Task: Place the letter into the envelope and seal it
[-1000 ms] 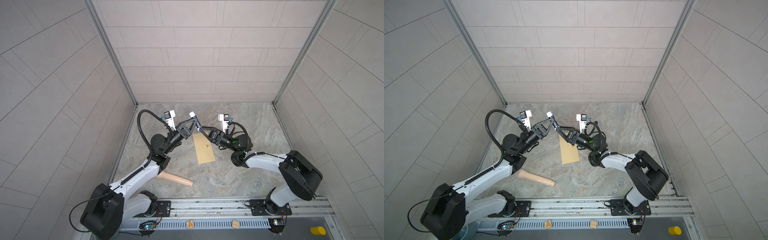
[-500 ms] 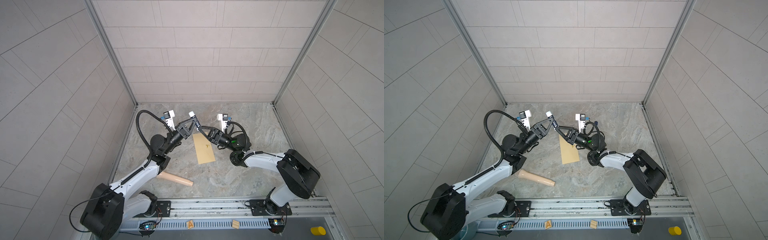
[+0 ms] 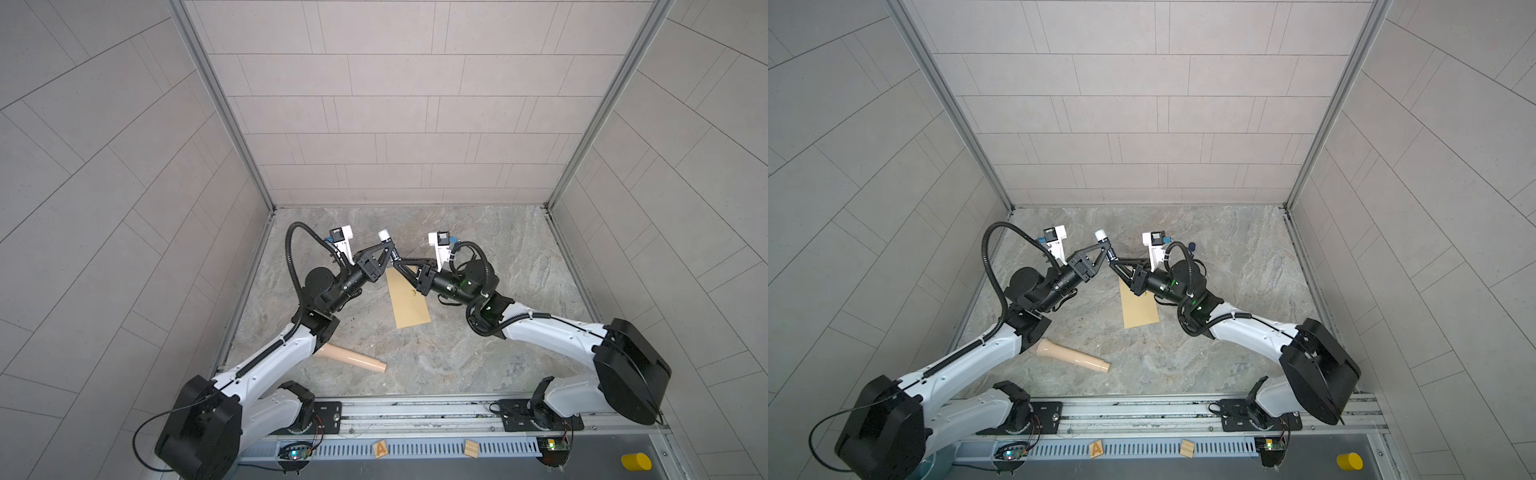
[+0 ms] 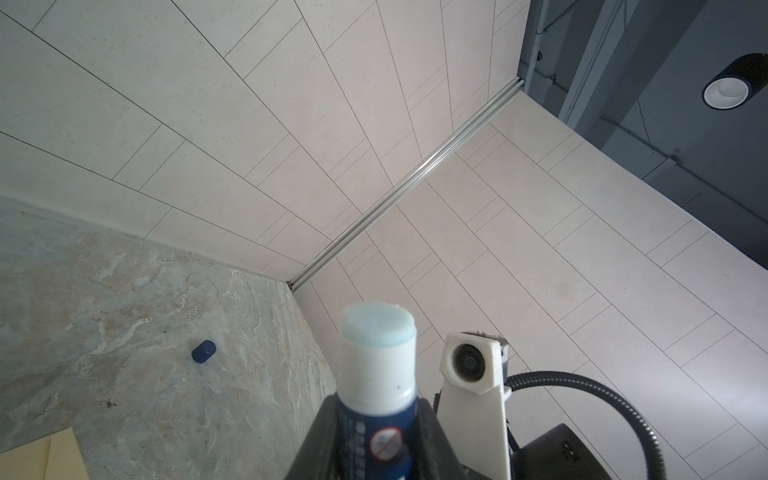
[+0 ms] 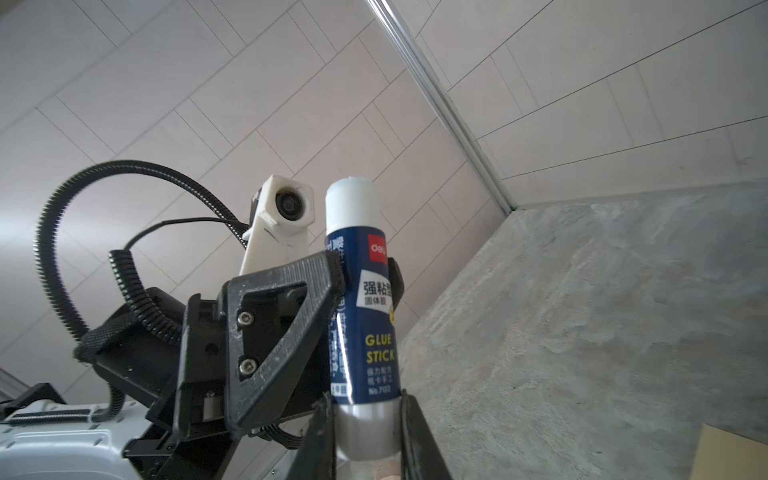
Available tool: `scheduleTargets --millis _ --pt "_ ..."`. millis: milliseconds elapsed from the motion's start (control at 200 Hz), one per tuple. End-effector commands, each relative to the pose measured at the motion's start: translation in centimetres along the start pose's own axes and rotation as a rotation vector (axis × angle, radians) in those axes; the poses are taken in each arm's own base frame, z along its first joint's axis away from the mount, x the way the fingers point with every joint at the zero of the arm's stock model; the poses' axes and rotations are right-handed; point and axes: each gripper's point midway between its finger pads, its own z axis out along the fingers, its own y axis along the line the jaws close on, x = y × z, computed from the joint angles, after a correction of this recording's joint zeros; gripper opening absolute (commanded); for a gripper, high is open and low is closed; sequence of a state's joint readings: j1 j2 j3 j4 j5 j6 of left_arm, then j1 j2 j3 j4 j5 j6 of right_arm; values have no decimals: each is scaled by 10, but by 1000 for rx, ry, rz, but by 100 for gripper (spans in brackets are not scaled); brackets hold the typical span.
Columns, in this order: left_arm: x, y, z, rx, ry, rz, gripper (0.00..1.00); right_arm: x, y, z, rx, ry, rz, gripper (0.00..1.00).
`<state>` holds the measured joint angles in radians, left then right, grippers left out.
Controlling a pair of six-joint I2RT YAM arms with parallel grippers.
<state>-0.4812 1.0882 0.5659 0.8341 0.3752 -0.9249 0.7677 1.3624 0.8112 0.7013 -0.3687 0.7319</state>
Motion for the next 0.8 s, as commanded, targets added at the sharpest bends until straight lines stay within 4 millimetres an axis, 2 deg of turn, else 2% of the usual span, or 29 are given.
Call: scheduleTargets --millis 0,220,560,796 --pt "4 10 -2 -47 10 79 0 -5 -13 -10 243 59 -291 0" --pt "8 12 0 -54 17 77 0 -9 -12 -11 389 88 -513 0" --pt "14 18 3 -71 27 74 0 -9 7 -12 539 67 -777 0" --pt "15 16 5 -68 28 71 0 2 15 -4 587 99 -905 0"
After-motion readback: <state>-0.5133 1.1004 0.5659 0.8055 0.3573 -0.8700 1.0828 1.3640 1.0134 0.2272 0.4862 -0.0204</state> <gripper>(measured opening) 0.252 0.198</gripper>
